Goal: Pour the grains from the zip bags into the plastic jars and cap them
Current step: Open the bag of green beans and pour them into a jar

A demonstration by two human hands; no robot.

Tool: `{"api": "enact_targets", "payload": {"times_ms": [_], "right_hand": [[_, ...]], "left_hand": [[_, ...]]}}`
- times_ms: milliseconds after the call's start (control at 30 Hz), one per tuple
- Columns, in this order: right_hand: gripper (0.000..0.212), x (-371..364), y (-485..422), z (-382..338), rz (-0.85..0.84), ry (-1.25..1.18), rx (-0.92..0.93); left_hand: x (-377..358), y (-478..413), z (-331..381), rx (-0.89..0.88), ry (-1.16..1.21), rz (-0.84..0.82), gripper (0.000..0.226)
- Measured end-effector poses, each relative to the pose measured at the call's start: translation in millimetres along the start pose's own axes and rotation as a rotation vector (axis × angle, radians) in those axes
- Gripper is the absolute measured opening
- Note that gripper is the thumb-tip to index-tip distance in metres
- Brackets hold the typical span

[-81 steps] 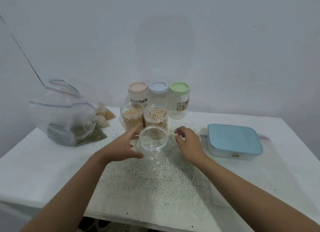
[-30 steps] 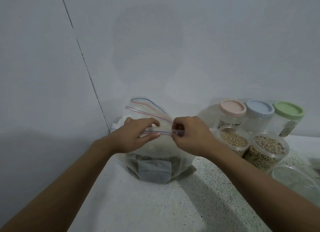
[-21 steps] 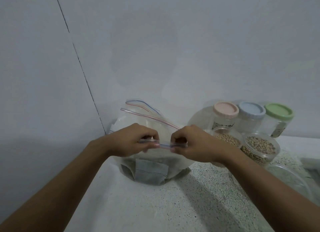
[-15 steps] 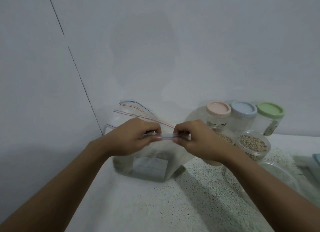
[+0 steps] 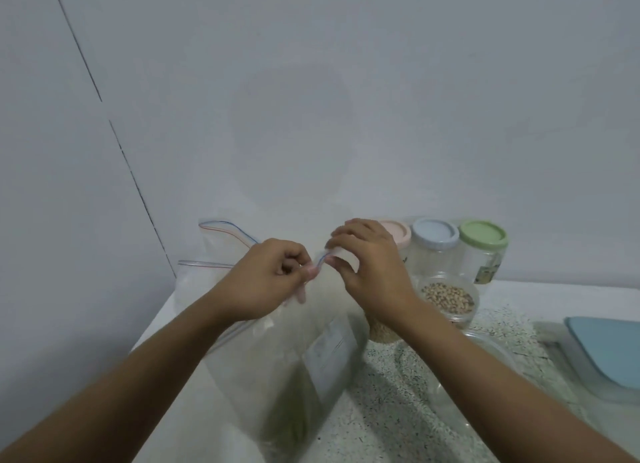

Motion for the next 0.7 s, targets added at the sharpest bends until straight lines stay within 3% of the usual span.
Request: {"api": "enact_targets", "payload": {"times_ms": [133, 200, 333, 500, 700], "right_hand": [[0.034, 25, 17, 8, 0.076, -0.119, -0.192], [0.023, 35, 27, 15, 0.054, -0.306, -0.389], [0.007, 43, 49, 23, -0.152, -0.708, -0.720], [0.013, 46, 72, 17, -0.221, -0.986, -0.827], [0.019, 45, 98, 23, -0.183, -0.963, -0.827]], "left_hand": [[-29, -1, 15, 0.097, 0.193, 0.053, 0.027], [-43, 0, 18, 0.143, 0.288, 0.061, 0.026], [-70, 2, 21, 0.208, 0.432, 0.115, 0.024], [-91, 10, 23, 0.260, 0.570, 0.139, 0.023], [-116, 31, 18, 0.278, 0.734, 0.048, 0.026]]}}
Point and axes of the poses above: each hand's wrist, its own y-axis away from the middle knuckle, its own x-axis out of the back of the hand, z = x × y, the point moved 3 cm from there along -y, towards the middle knuckle, and after that the axes turned 2 degrees about -x, right-handed, at the moved point
